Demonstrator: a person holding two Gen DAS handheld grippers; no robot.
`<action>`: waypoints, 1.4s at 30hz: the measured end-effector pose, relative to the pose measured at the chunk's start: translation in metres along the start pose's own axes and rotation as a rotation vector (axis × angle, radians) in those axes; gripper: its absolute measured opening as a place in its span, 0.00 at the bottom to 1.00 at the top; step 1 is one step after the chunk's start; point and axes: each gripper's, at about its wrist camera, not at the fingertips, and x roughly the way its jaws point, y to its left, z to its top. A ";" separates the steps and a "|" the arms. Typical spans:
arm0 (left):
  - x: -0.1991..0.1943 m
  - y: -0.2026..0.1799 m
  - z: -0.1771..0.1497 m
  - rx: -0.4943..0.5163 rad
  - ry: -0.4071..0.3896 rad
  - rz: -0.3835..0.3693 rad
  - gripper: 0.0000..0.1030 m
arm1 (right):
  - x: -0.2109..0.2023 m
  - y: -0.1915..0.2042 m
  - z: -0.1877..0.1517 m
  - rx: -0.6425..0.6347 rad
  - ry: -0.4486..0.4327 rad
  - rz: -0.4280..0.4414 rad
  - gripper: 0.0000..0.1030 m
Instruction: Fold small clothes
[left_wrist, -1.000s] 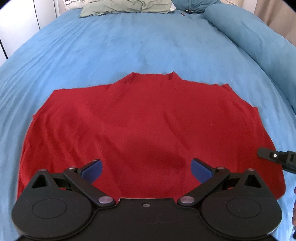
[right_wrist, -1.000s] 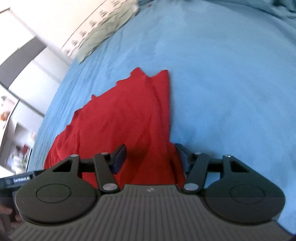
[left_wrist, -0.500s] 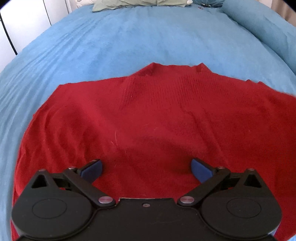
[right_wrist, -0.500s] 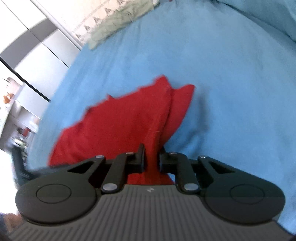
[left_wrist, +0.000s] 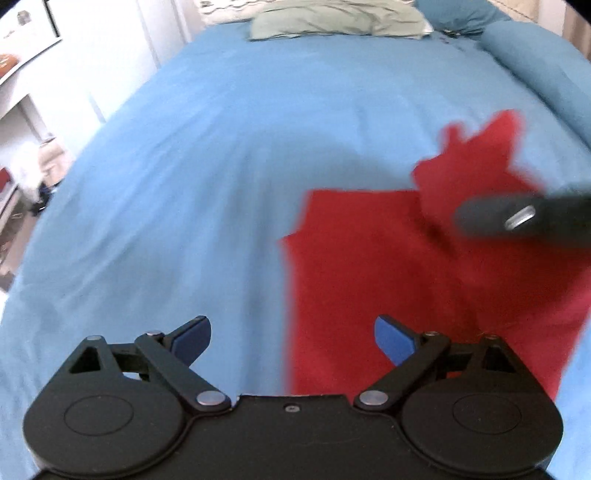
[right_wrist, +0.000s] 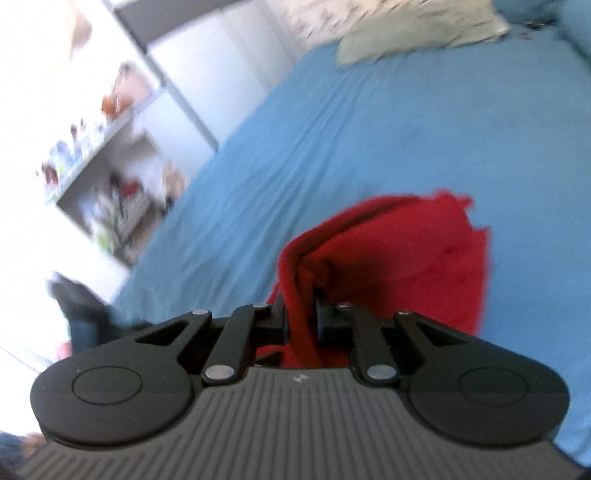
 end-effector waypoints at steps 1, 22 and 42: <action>0.001 0.014 -0.008 -0.003 0.004 0.009 0.95 | 0.021 0.012 -0.007 -0.025 0.030 -0.019 0.27; -0.039 0.014 -0.019 -0.065 0.019 -0.281 0.95 | -0.060 -0.014 -0.020 0.165 -0.110 -0.097 0.86; -0.016 0.025 0.012 -0.184 0.052 -0.149 0.95 | -0.004 -0.033 -0.064 -0.035 0.009 0.066 0.51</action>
